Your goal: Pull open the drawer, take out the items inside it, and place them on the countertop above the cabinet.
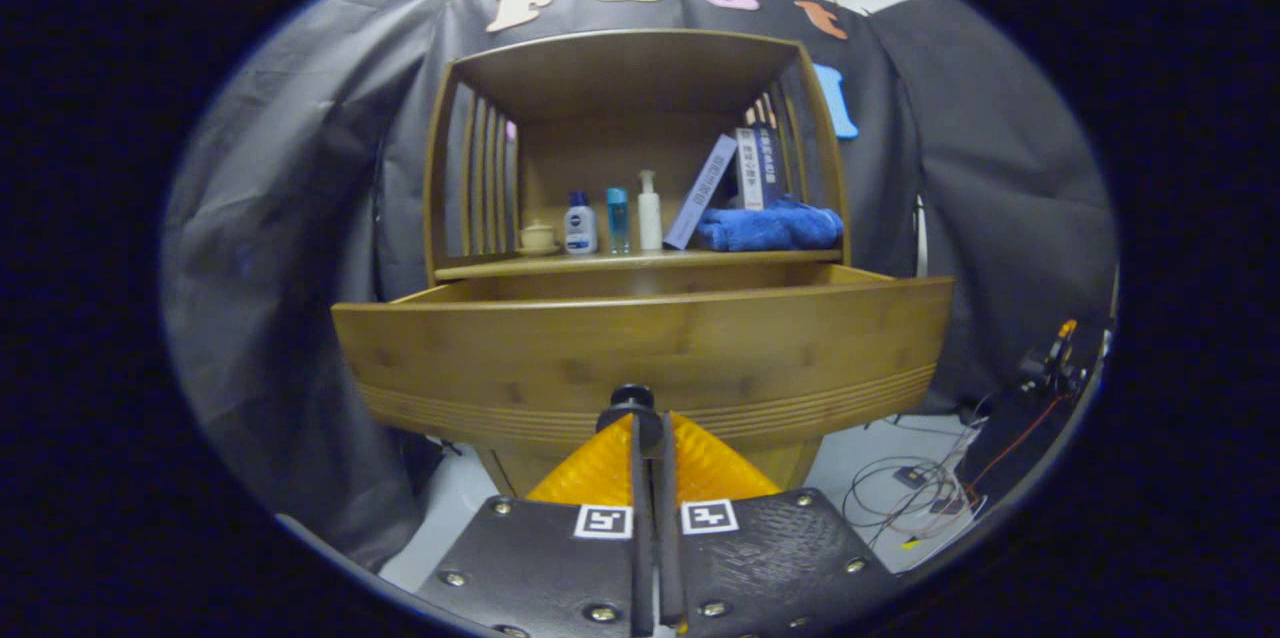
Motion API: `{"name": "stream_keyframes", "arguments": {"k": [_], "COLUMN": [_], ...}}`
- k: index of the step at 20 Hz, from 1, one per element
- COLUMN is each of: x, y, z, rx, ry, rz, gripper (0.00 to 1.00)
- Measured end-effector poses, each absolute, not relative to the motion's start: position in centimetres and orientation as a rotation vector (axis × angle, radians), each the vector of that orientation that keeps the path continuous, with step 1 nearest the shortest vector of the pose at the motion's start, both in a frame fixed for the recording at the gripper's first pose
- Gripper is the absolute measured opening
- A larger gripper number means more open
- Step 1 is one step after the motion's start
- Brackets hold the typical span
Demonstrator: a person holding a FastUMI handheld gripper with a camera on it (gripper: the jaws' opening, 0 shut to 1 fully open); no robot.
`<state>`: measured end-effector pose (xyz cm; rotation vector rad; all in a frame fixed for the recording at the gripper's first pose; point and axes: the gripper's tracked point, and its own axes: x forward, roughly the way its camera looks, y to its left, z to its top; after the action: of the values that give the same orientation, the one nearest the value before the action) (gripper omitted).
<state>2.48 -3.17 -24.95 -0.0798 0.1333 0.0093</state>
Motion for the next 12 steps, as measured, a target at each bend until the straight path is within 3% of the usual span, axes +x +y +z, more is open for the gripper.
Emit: {"name": "stream_keyframes", "arguments": {"k": [3, 10, 12], "x": [1.6, 4.4, 5.7], "y": [-2.7, -0.9, -0.9], "z": [-23.5, -14.9, -12.6], "rx": [-0.087, -0.114, -0.131], "ry": [0.150, 0.069, 0.044], "rz": [0.040, 0.046, 0.038], "gripper": [0.07, 0.97, 0.98]}}
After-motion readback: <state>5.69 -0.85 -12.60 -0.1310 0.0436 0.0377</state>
